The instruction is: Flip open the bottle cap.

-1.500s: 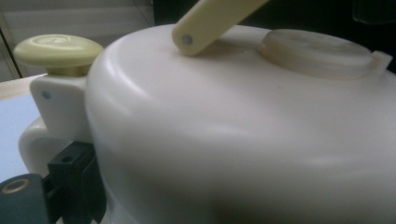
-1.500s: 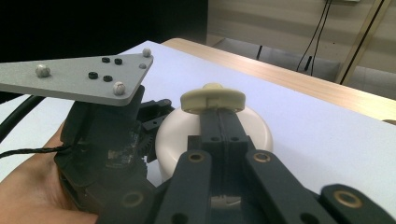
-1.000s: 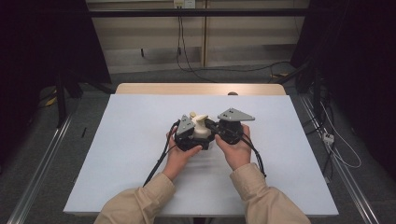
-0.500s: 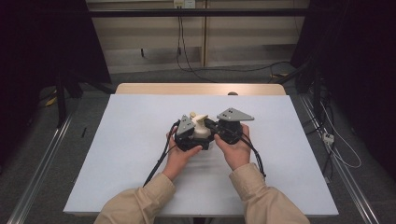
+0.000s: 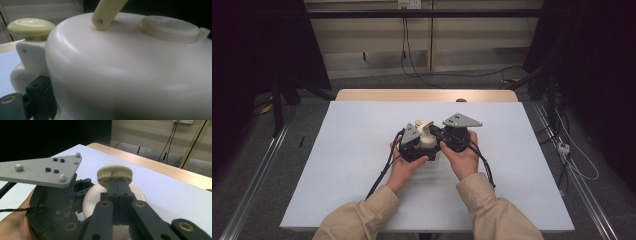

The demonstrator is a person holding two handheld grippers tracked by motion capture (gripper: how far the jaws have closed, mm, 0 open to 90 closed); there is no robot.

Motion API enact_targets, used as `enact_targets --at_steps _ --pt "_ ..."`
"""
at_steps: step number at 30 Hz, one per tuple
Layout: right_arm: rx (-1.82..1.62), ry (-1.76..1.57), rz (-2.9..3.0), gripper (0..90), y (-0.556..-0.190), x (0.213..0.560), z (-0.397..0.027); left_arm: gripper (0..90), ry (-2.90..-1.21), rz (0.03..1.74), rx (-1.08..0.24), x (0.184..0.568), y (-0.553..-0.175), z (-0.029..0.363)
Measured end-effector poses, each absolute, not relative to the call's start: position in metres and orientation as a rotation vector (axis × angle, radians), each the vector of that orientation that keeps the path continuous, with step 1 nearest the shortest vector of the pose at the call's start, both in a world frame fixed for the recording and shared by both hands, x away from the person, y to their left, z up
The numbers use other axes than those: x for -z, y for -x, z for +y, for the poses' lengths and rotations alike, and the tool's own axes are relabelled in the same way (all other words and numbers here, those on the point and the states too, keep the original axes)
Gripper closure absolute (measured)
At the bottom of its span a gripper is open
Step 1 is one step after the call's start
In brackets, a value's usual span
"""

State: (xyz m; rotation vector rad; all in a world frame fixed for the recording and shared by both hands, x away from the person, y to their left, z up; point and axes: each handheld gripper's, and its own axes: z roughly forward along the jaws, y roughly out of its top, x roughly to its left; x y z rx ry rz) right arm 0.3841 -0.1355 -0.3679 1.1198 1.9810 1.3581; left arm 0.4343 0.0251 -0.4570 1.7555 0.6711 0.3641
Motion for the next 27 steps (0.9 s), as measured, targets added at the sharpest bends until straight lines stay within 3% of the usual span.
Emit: enact_targets --at_steps 27 --pt "-1.354 -1.117 1.970 90.0 -0.3899 0.3670 -0.1305 6.3 -1.752 0.675 -0.360 0.4572 -0.4344 0.0250"
